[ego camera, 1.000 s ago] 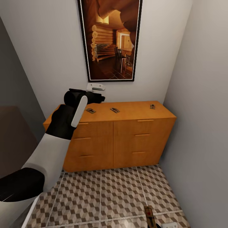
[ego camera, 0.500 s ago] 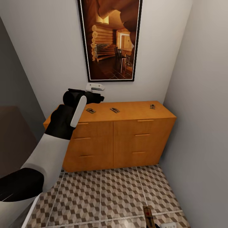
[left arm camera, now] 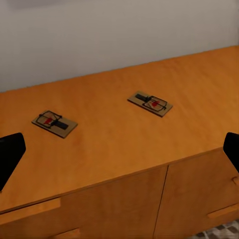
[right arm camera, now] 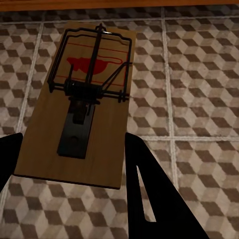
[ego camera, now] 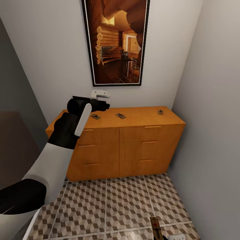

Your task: Take the four mousetraps from the cabinet in the bathroom and place them on the bathroom floor. Make sure all four end up on the same floor surface, and ensure that at least two of them are either under or directly next to the same bathroom sink.

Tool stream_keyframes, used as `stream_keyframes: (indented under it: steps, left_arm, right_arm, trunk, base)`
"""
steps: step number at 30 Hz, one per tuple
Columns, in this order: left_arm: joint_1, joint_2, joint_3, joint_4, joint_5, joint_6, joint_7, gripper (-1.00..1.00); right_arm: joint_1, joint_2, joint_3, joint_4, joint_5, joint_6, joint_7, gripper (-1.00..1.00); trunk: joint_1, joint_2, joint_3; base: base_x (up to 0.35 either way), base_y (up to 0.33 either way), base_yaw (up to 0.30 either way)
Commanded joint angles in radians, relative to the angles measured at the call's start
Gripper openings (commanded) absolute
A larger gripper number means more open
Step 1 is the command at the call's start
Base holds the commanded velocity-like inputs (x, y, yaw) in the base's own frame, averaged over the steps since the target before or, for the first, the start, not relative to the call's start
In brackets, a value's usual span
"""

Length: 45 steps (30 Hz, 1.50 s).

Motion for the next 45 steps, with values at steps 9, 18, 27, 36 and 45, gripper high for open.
stream_keyframes:
  steps: [9, 18, 27, 36, 45]
  left_arm:
    - [0.023, -0.001, -0.001, -0.002, 0.01, 0.001, 0.009, 1.0]
    - [0.027, -0.001, -0.001, -0.002, 0.01, 0.0, 0.009, 1.0]
    - [0.027, -0.001, -0.001, -0.002, 0.01, 0.0, 0.009, 1.0]
    - [0.027, -0.001, -0.001, -0.001, 0.01, 0.0, 0.01, 1.0]
    - [0.041, -0.001, -0.001, -0.002, 0.01, -0.001, 0.009, 1.0]
  right_arm:
    - [-0.001, -0.001, 0.007, 0.001, -0.015, -0.005, 0.011, -1.0]
    - [-0.001, 0.0, 0.007, 0.001, -0.015, -0.004, 0.011, -1.0]
    - [-0.001, 0.0, 0.007, 0.002, -0.015, -0.004, 0.011, -1.0]
    - [-0.001, -0.001, 0.007, 0.002, -0.015, -0.004, 0.011, -1.0]
    - [-0.001, -0.001, 0.007, 0.002, -0.015, -0.005, 0.011, -1.0]
  trunk:
    - [0.0, -0.001, -0.001]
    - [0.0, -0.001, -0.001]
    - [0.0, -0.001, -0.001]
    - [0.0, -0.001, -0.001]
    - [0.0, -0.001, -0.001]
  base:
    - [0.0, 0.0, 0.001]
    - [0.0, 0.0, 0.157]
    - [0.0, 0.0, 0.277]
    - [0.0, 0.0, 0.286]
    - [0.0, 0.0, 0.137]
